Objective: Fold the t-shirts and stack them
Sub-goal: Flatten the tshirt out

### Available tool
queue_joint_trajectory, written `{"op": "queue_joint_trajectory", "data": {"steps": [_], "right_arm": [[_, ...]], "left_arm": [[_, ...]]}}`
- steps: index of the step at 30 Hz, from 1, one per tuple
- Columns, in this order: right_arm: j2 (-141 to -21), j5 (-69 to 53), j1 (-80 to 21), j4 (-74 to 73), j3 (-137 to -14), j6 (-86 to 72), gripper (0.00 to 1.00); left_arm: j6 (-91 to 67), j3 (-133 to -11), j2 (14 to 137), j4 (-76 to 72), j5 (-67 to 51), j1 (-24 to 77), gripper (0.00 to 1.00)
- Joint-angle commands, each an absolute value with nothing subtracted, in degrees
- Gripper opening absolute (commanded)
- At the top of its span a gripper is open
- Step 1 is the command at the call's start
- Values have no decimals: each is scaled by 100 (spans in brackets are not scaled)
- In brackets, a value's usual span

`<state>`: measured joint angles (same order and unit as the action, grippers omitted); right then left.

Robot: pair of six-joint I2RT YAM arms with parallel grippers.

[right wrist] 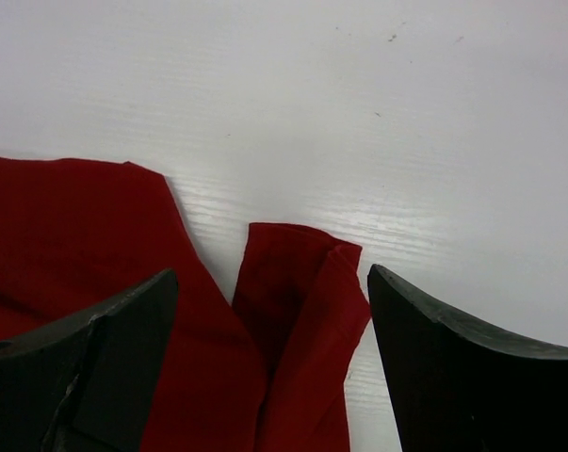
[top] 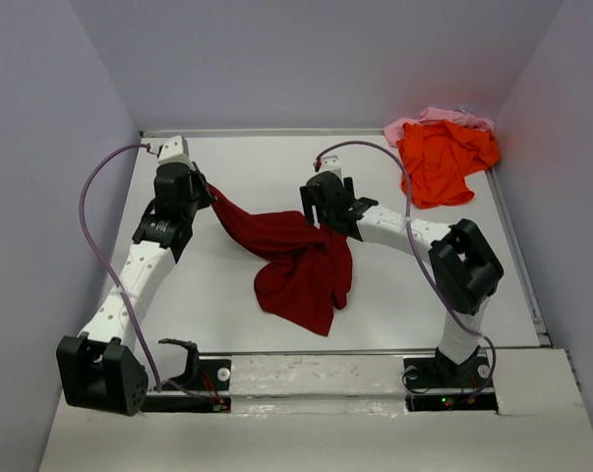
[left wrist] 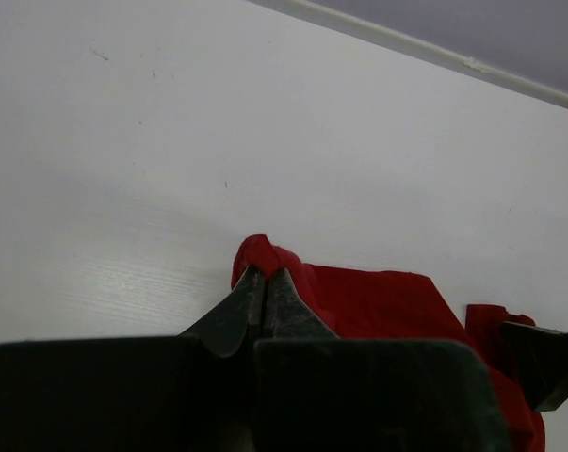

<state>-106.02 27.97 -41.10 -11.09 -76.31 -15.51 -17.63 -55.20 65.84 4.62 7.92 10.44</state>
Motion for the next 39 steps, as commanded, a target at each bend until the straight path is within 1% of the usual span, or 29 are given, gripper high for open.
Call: {"op": "queue_joint_trajectory", "data": {"steps": [1, 6, 9, 11, 21, 23, 29, 30, 33, 34, 36, 37, 39], "right_arm": [[-10661, 3242, -3982, -1151, -7910, -1819, 86], [-10854, 3533, -3797, -1590, -7945, -2293, 86], [-10767, 3683, -3797, -1705, -7718, -2460, 84], [-10714, 3639, -3744, -1696, -7568, -2549, 82], [-10986, 3182, -3691, -1723, -7673, -2610, 75], [-11030, 3182, -3691, -1731, -7673, -2619, 72], [-11241, 3138, -3691, -1723, -7690, -2628, 70], [-11250, 3112, -3691, -1723, -7682, -2654, 63], [-11241, 3103, -3691, -1723, -7673, -2672, 53], [-11241, 3111, -3691, -1723, -7664, -2672, 46], [-11215, 3146, -3691, -1714, -7655, -2663, 38], [-11206, 3164, -3691, -1723, -7638, -2663, 30], [-11180, 3173, -3691, -1705, -7620, -2663, 17]], "left_arm": [[-1652, -5520, 6346, 114, 712, 1046, 0], [-1635, -5484, 6249, 114, 764, 1046, 0], [-1644, -5476, 6240, 114, 730, 1055, 0], [-1652, -5476, 6240, 114, 721, 1055, 0], [-1661, -5458, 6188, 105, 729, 1055, 0], [-1652, -5440, 6179, 105, 712, 1055, 0], [-1670, -5440, 6179, 97, 694, 1055, 0], [-1661, -5440, 6179, 97, 694, 1046, 0], [-1661, -5432, 6179, 97, 686, 1046, 0], [-1670, -5432, 6179, 97, 686, 1055, 0], [-1661, -5423, 6170, 88, 677, 1046, 0], [-1661, -5423, 6179, 88, 668, 1055, 0], [-1679, -5423, 6187, 88, 650, 1046, 0]]}}
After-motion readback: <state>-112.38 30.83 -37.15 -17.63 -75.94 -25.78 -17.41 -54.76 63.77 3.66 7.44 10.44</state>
